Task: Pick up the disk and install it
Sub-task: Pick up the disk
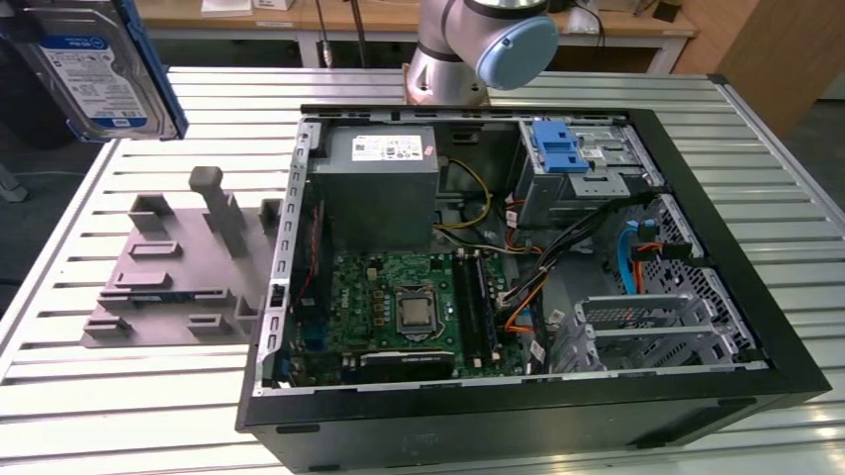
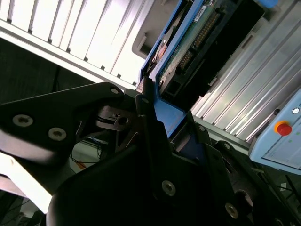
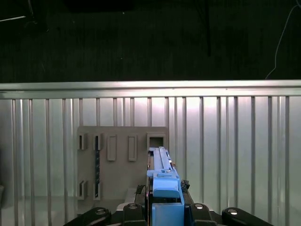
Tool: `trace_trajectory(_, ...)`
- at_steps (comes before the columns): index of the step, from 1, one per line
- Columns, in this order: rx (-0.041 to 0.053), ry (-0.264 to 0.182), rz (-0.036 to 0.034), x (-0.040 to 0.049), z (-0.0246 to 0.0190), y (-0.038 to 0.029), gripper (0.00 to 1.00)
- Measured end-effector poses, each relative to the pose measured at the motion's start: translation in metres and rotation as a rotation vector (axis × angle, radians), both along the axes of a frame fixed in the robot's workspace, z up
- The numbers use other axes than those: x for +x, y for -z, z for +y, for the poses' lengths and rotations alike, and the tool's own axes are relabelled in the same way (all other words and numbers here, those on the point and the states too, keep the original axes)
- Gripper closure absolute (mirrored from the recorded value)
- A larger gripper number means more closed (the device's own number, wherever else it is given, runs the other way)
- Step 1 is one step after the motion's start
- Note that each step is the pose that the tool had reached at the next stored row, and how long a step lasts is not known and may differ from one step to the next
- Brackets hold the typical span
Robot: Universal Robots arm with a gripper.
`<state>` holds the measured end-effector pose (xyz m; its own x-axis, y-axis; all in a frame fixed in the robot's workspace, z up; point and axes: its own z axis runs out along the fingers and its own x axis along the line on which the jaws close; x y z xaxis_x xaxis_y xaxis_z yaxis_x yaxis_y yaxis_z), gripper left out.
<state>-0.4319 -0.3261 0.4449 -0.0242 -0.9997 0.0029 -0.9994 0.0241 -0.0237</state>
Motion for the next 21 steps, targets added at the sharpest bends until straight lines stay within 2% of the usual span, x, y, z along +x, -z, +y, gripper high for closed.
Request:
trace_trajectory(3,0.0001,0.000,-0.0001,0.0000,-0.0023,0.0000,0.64)
trace_trajectory(6,0.0000,0.000,-0.0001,0.0000,-0.0027,-0.0026,0.64)
trace_trajectory(16,0.0000,0.000,0.0000,0.0000,-0.0028,-0.0221,0.64)
trace_trajectory(21,0.0001,0.000,0.0000,0.0000,-0.0059,-0.0226,0.64)
